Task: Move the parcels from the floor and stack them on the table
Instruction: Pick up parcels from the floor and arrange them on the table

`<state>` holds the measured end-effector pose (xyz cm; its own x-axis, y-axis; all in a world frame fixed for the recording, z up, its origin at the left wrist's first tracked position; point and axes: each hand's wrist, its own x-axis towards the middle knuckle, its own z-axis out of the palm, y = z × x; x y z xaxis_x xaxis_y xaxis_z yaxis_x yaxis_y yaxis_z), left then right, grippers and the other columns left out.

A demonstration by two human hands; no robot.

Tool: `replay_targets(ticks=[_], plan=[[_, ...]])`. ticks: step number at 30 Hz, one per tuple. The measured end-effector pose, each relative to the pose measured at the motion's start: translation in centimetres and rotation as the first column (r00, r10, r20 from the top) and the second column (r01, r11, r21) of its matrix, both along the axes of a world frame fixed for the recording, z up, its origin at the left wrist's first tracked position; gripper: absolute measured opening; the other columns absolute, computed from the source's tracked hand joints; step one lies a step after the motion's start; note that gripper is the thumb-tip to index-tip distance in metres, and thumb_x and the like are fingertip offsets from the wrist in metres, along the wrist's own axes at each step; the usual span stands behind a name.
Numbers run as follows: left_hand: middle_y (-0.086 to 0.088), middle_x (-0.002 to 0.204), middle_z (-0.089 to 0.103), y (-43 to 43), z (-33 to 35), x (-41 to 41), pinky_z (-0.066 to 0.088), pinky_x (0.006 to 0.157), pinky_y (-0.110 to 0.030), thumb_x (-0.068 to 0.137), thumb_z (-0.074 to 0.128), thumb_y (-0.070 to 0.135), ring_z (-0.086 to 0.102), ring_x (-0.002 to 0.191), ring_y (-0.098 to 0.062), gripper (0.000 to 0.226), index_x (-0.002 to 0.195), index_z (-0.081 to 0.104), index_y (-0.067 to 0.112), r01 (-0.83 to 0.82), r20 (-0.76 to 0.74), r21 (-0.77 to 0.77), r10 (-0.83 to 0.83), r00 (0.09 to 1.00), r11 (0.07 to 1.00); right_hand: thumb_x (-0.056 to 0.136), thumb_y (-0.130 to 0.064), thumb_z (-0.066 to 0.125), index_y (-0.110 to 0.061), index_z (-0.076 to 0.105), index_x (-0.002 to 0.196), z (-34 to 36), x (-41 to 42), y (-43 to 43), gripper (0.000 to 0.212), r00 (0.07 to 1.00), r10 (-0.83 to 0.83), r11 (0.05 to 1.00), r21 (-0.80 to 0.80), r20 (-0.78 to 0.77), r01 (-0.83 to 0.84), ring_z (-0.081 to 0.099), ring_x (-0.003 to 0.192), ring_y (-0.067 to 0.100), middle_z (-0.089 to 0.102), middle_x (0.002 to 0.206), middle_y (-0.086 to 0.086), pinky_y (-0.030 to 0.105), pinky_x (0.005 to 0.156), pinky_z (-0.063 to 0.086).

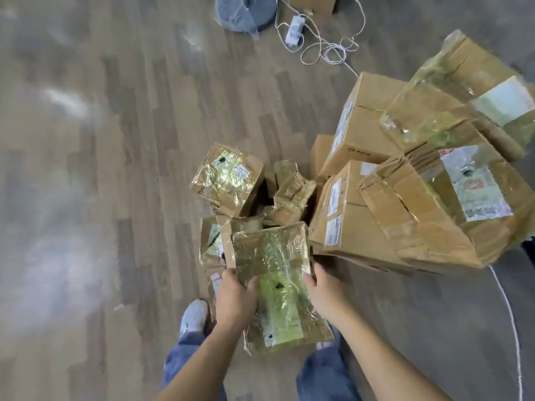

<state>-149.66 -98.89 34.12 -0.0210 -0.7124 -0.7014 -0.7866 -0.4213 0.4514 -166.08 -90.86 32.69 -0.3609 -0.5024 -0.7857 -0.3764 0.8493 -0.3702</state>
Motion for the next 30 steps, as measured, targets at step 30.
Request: replay_targets(ticks=[30], plan=[[-0.011,0.146,0.029,4.3,-24.8,-4.4,0.039,0.102,-0.039,0.089,0.045,0.013,0.040,0.126,-0.027,0.065,0.149,0.019,0.014,-0.011,-0.107,0.079,0.020,0.994,0.997,0.097,-0.024,0.045,-0.019,0.012,0.154,-25.1,-3.6,0.5,0.066,0.916,0.343,0.937,0.015,-0.206,-0.348,0.047,0.126,0.030,0.037,0.147,0.012,0.040,0.097,0.044]])
